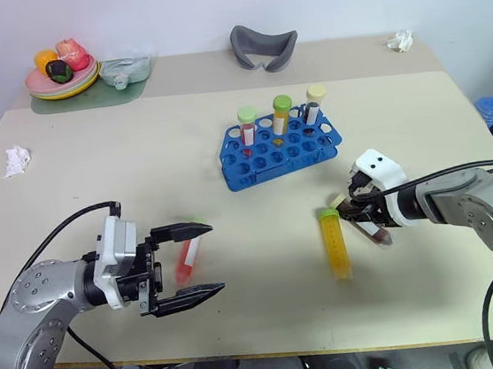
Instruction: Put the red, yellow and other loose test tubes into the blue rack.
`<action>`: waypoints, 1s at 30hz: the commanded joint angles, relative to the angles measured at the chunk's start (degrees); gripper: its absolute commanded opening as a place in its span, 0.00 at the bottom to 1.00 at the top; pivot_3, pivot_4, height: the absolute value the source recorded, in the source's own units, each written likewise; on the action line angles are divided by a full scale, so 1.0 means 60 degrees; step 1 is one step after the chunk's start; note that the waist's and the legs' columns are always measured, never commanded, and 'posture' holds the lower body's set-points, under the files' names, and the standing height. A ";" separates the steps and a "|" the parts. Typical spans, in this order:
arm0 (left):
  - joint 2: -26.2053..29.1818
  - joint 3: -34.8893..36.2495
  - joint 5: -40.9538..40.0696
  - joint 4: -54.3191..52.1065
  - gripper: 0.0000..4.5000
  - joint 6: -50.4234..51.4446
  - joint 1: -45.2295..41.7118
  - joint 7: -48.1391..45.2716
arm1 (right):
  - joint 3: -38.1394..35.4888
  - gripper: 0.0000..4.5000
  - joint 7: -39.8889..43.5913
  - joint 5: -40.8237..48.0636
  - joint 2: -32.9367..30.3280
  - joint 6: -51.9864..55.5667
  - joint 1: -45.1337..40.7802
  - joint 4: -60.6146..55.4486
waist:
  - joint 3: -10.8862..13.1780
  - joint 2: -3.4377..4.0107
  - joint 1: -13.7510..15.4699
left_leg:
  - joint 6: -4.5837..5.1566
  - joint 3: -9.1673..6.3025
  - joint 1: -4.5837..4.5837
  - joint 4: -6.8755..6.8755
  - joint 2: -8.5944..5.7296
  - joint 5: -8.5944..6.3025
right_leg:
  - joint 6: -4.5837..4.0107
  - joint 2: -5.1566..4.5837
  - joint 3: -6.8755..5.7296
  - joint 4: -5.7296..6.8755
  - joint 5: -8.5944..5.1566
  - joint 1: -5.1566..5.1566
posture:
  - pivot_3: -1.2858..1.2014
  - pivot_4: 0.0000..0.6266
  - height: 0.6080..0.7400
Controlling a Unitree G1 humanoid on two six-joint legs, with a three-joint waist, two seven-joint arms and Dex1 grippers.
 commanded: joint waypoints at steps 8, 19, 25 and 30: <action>-0.0019 0.0257 -0.0167 -0.0409 1.00 -0.0015 0.0248 0.0143 | -0.1004 0.18 0.0488 0.0635 0.0509 -0.0071 -0.0694 -0.0060 | 0.0003 0.0000 -0.0006 | 0.0000 0.0000 0.0000 -0.0001 0.0000 0.0000 | 0.0000 0.0000 0.0000 0.0000 0.0000 -0.0001 | 0.52 0.24 1.00; -0.0225 0.0222 -0.0023 -0.0169 1.00 -0.0203 0.0285 0.0178 | -0.3339 0.18 0.0523 0.0258 0.4868 -0.7988 -0.1843 0.2323 | 0.0017 -0.0001 0.0022 | -0.0001 -0.0001 -0.0007 -0.0009 0.0002 0.0000 | 0.0002 -0.0001 -0.0005 -0.0002 0.0001 -0.0003 | 0.52 0.24 1.00; -0.0412 0.0250 0.0167 -0.0132 1.00 -0.0345 0.0296 0.0351 | -0.3689 0.18 0.0671 -0.0265 0.6412 -1.2158 -0.2085 0.5018 | 0.0027 0.0017 -0.0060 | -0.0007 0.0002 0.0008 -0.0010 0.0006 0.0003 | 0.0000 0.0004 -0.0001 0.0020 0.0003 -0.0005 | 0.52 0.24 1.00; -0.0421 0.0349 0.0147 -0.0233 1.00 -0.0366 0.0468 0.0419 | -0.3945 0.18 0.1155 -0.0108 0.6777 -1.3988 -0.2273 0.6773 | 0.0033 0.0027 -0.0065 | -0.0007 0.0002 0.0009 -0.0012 0.0005 0.0003 | 0.0000 0.0004 -0.0001 0.0020 0.0003 -0.0006 | 0.52 0.24 1.00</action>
